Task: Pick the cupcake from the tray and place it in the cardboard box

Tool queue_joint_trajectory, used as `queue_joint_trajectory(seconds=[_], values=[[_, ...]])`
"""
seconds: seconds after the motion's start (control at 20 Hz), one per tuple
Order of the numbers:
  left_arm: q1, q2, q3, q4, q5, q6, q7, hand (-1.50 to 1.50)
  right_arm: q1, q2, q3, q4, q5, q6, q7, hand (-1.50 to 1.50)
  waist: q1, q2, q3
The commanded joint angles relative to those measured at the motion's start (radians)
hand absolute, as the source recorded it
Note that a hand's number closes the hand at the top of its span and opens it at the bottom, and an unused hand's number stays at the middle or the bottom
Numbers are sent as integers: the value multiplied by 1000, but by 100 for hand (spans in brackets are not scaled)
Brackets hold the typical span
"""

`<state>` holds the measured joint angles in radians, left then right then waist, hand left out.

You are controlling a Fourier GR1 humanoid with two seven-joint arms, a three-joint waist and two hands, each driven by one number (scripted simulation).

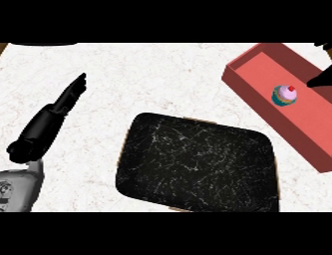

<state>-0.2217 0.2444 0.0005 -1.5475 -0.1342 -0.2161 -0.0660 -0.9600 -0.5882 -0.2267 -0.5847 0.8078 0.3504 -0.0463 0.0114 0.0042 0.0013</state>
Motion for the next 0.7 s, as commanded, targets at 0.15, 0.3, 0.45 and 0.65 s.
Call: queue_joint_trajectory(seconds=[0.15, 0.3, 0.45, 0.65], values=[[9, -1, 14, 13, 8, 2, -9, 0, -54, 74, -361, -15, -341, -153, -65, -150, -18, -5, 4], [12, 7, 24, 37, 8, -4, -29, 0, -51, 82, -480, 41, -437, -207, -31, -150, -1, 7, 1], [-5, 1, 19, 0, 20, -12, -1, 0, -89, -11, -535, 76, -484, -187, 12, -150, 6, 4, 0], [-2, 13, 15, -4, -1, -20, -18, 0, -4, -72, -573, 125, -518, -208, -91, -150, 8, 4, 0]])
